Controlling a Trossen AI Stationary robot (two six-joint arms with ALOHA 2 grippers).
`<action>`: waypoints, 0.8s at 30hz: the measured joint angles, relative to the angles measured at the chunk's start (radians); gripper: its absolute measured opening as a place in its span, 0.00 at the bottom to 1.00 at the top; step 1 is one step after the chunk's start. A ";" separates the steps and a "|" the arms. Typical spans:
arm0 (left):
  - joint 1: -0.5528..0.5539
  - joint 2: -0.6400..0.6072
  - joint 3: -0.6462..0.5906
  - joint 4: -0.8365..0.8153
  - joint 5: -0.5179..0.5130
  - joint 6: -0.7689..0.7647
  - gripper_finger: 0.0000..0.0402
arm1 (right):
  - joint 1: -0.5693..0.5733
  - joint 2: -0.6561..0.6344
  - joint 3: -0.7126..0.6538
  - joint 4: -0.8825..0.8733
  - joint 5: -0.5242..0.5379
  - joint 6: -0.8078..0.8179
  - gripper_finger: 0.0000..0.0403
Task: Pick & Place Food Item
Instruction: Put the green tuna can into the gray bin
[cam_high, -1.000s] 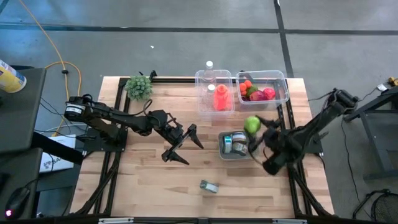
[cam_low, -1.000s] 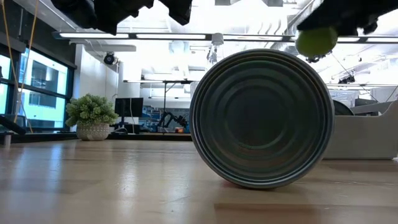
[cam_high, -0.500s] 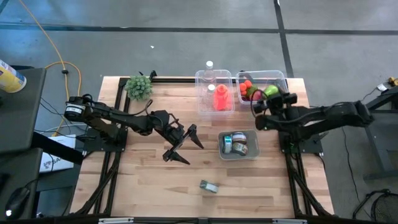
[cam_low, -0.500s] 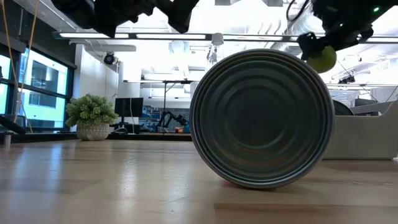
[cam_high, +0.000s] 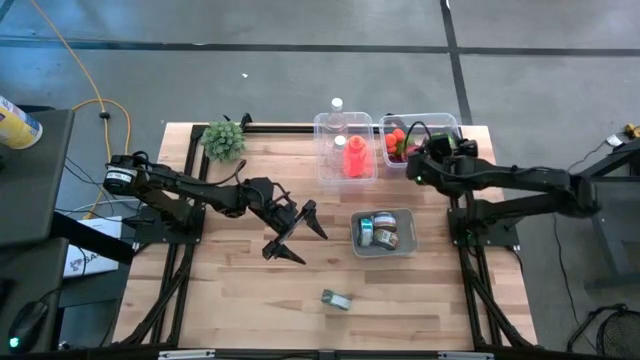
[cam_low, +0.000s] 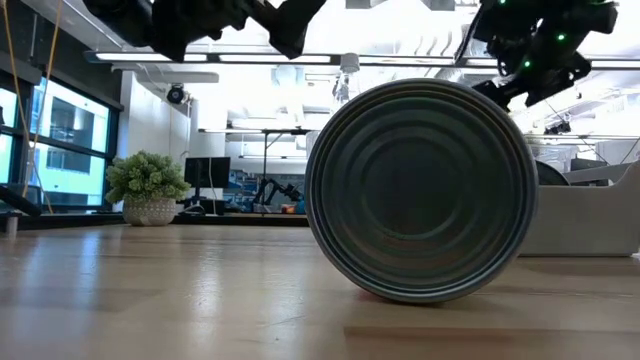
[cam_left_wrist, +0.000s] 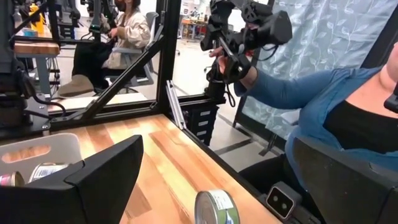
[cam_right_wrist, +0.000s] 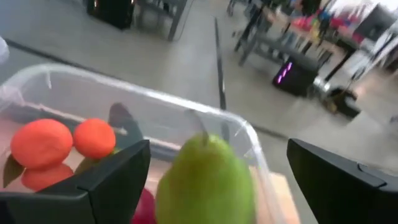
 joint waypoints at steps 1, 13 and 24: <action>0.000 0.000 0.000 -0.005 0.000 0.005 1.00 | -0.020 0.000 0.000 0.012 -0.027 -0.006 0.91; 0.000 0.000 0.000 -0.015 0.000 0.024 1.00 | -0.019 -0.001 0.000 0.244 -0.178 -0.213 0.90; -0.022 0.000 0.000 -0.093 -0.069 0.080 1.00 | 0.441 0.000 0.001 0.601 -0.428 -0.338 0.90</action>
